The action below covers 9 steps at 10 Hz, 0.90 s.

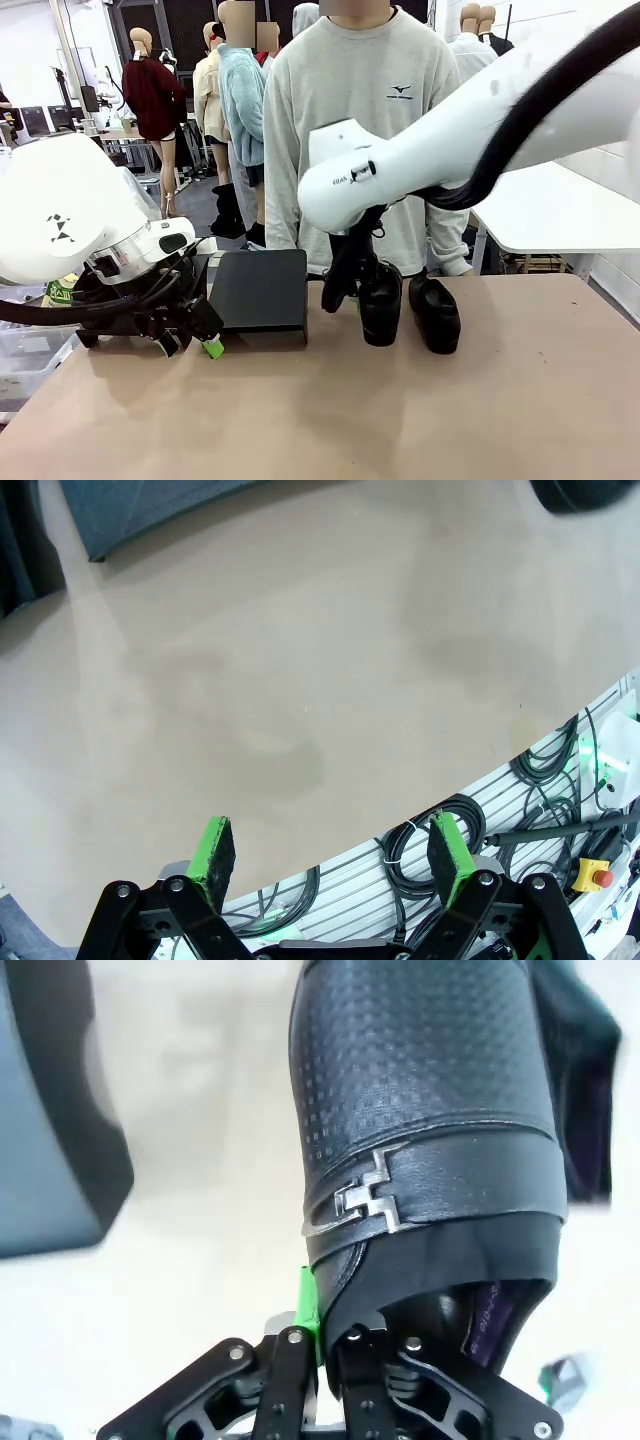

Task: Organize the shoes by placing them on the stand.
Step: Pick up one Shoe and place it in the middle of the table.

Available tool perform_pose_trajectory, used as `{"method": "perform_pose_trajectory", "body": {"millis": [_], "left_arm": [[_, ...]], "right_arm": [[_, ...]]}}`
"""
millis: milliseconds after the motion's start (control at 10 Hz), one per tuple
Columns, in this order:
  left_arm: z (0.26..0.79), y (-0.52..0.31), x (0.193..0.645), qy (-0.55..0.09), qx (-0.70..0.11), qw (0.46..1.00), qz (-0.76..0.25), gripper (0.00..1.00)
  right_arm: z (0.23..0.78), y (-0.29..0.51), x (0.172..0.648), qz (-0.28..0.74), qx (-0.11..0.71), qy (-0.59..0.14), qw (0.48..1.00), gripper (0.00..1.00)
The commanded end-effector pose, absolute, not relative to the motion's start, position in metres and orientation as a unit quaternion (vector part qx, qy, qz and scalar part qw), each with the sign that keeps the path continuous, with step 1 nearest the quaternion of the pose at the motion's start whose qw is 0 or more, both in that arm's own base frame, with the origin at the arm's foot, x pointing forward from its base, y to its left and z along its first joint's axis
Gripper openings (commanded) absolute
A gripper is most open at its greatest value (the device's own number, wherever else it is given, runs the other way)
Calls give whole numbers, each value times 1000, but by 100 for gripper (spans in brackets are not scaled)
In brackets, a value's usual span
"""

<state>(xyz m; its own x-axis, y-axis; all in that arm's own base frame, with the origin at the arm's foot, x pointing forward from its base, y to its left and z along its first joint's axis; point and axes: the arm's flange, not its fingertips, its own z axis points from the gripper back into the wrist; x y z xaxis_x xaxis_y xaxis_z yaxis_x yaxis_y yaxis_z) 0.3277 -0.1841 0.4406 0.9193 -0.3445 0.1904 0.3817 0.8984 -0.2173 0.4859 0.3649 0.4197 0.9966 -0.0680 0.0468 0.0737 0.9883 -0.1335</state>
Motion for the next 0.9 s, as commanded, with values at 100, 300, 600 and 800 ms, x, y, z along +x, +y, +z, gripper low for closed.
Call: {"method": "perform_pose_trajectory", "body": {"millis": [100,300,600,800], "left_arm": [[439,-183,326,-70,-130,971,-186,100],[439,-183,326,-70,-130,971,-186,100],[439,-183,326,-70,-130,971,-186,100],[439,-183,326,-70,-130,971,-186,100]], "right_arm": [[414,377,413,-56,-85,-5,995,0],[397,395,383,-1,-98,11,995,0],[370,411,368,65,-78,17,995,0],[363,415,365,80,-61,34,994,0]]}}
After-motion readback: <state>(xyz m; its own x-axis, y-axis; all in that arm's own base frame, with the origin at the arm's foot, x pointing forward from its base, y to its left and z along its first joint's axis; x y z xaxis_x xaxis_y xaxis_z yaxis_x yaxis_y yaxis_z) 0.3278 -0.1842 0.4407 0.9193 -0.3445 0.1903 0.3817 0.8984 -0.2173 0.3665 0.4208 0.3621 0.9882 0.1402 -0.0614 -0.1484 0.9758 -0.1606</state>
